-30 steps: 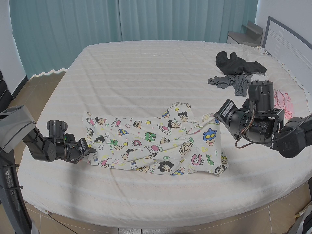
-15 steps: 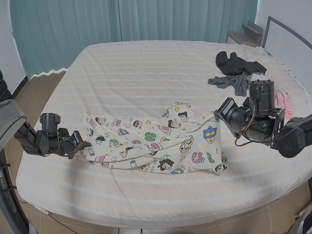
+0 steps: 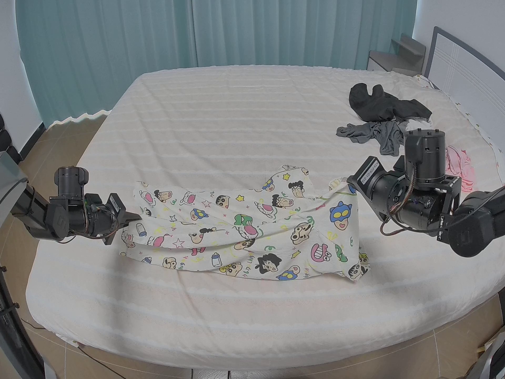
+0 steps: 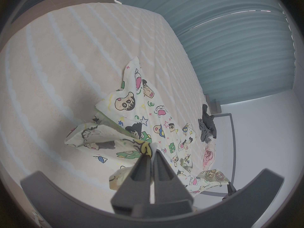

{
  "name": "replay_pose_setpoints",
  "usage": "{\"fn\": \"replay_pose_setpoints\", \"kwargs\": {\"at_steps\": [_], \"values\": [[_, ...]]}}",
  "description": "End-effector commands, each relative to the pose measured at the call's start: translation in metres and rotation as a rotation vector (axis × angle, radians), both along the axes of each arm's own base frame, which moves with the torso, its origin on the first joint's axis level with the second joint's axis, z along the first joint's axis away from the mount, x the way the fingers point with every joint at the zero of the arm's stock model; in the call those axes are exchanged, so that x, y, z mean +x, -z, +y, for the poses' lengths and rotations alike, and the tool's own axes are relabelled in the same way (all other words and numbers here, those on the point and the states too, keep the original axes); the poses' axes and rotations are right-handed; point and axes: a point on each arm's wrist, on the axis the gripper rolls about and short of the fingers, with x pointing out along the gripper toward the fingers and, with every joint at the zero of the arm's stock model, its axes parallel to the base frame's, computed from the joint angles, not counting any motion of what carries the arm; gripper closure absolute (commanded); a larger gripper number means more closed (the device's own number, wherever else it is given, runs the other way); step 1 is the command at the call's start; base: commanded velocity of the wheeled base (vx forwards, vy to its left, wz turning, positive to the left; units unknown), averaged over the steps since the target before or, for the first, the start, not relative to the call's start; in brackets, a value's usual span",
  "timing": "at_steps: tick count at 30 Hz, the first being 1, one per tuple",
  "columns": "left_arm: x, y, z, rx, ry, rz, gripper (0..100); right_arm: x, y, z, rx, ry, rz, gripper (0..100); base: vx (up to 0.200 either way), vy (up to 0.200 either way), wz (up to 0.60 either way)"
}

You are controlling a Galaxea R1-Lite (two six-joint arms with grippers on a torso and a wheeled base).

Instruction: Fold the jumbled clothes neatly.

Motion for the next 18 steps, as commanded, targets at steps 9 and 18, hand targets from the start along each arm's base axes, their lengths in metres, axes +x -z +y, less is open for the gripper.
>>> {"fn": "replay_pose_setpoints", "kwargs": {"at_steps": [9, 18], "values": [[-0.023, -0.034, 0.009, -0.007, -0.026, 0.014, 100, -0.008, -0.002, -0.004, -0.008, -0.004, -0.004, 100, 0.000, 0.000, 0.00], [-0.039, -0.044, 0.018, 0.009, -0.036, 0.052, 100, -0.018, -0.001, -0.010, -0.028, -0.019, 0.002, 100, 0.000, 0.000, 0.00]]}}
